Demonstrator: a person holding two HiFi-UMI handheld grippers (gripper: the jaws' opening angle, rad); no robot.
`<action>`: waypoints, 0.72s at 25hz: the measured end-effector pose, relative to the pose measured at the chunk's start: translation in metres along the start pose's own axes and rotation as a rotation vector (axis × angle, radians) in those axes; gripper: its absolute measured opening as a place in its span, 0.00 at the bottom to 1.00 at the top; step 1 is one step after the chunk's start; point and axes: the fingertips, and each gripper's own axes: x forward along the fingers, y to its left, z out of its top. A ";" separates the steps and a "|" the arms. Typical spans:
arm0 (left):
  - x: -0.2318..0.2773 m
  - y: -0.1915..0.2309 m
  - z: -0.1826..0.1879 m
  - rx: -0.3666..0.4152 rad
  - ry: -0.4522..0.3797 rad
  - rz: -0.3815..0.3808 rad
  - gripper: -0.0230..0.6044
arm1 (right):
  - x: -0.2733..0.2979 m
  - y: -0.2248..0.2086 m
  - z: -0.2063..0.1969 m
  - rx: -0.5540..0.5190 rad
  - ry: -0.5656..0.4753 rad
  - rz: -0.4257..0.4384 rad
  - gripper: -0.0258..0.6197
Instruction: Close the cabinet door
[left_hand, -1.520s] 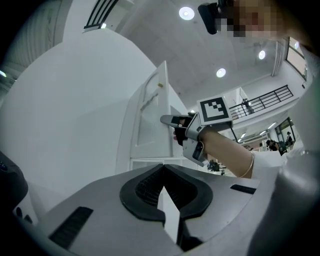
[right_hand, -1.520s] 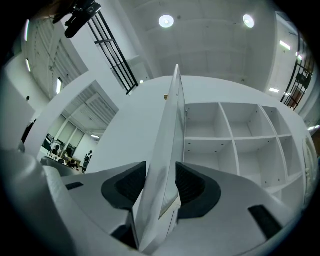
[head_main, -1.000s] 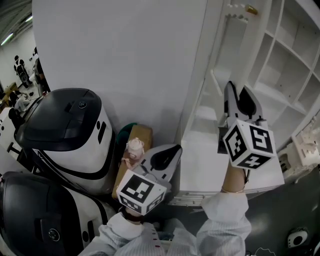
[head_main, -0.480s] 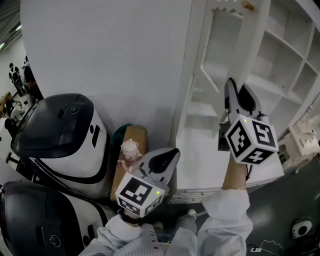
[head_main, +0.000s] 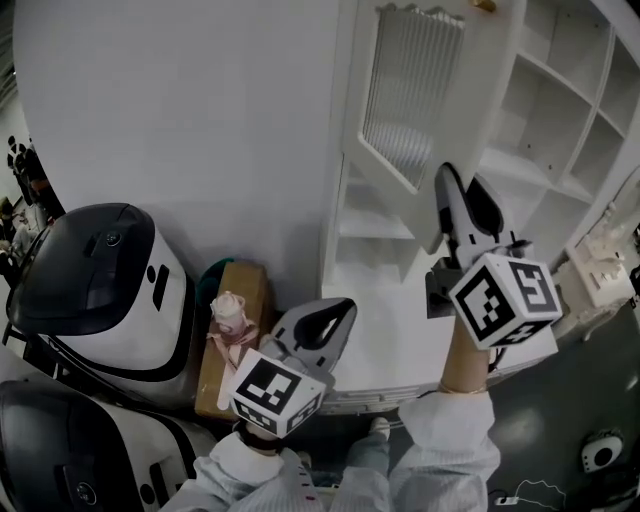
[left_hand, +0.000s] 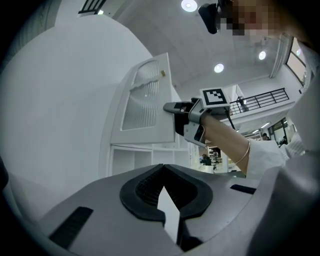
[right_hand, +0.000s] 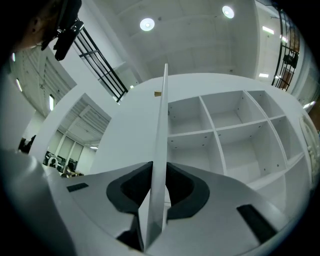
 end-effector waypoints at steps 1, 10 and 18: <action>0.009 -0.002 -0.001 -0.002 0.001 0.000 0.05 | 0.000 -0.006 0.000 0.012 -0.003 0.020 0.16; 0.094 -0.007 -0.001 0.010 0.013 0.020 0.05 | 0.002 -0.063 -0.005 0.080 -0.020 0.148 0.16; 0.161 -0.013 0.005 0.044 0.025 0.049 0.05 | 0.020 -0.127 -0.019 0.170 -0.012 0.241 0.16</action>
